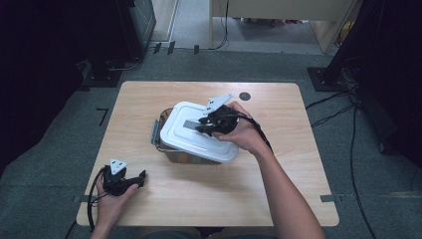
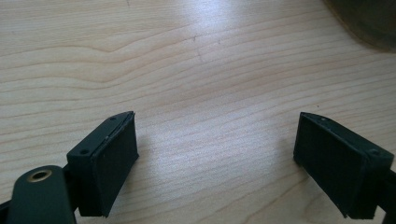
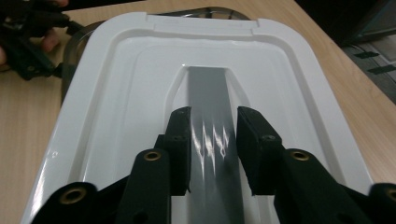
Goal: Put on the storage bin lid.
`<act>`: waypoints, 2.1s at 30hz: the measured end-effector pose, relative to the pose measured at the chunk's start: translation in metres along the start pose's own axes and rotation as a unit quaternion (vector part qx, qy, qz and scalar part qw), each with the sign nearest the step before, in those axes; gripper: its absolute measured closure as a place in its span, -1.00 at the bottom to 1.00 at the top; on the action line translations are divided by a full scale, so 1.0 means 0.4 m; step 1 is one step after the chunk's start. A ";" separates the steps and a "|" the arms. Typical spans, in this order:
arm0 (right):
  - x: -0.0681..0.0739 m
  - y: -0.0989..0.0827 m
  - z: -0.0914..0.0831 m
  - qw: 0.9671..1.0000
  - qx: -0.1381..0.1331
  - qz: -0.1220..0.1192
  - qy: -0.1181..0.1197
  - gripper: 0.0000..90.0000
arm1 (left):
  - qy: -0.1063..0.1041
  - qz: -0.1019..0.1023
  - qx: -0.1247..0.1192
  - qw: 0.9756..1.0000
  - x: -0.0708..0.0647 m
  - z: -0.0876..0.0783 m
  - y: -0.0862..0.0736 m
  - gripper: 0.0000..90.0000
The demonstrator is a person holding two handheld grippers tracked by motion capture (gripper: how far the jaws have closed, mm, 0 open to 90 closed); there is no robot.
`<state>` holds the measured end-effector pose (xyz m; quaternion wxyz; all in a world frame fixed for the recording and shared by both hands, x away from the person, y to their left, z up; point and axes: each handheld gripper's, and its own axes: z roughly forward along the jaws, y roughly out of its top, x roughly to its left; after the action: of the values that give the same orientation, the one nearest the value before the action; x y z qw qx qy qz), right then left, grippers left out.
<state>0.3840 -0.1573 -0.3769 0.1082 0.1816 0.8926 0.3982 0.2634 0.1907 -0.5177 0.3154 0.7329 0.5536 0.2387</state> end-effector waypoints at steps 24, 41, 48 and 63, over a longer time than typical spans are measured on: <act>-0.022 -0.187 -0.174 0.917 -0.063 0.339 -0.201 0.26 | 0.001 0.001 0.001 1.000 -0.001 0.000 0.001 -0.70; -0.035 -0.145 -0.097 0.918 -0.057 0.326 -0.220 0.39 | 0.000 0.000 0.000 1.000 -0.001 0.000 0.000 -0.70; -0.056 -0.121 -0.069 0.924 -0.059 0.313 -0.212 0.41 | 0.000 0.001 0.000 1.000 -0.001 -0.001 -0.001 -0.70; -0.089 -0.118 -0.026 0.926 -0.065 0.301 -0.221 0.21 | -0.001 0.001 -0.002 1.000 -0.001 0.000 -0.001 -0.70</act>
<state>0.4015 -0.2081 -0.4038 0.1892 0.5172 0.7219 0.4190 0.2632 0.1902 -0.5180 0.3170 0.7331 0.5522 0.2391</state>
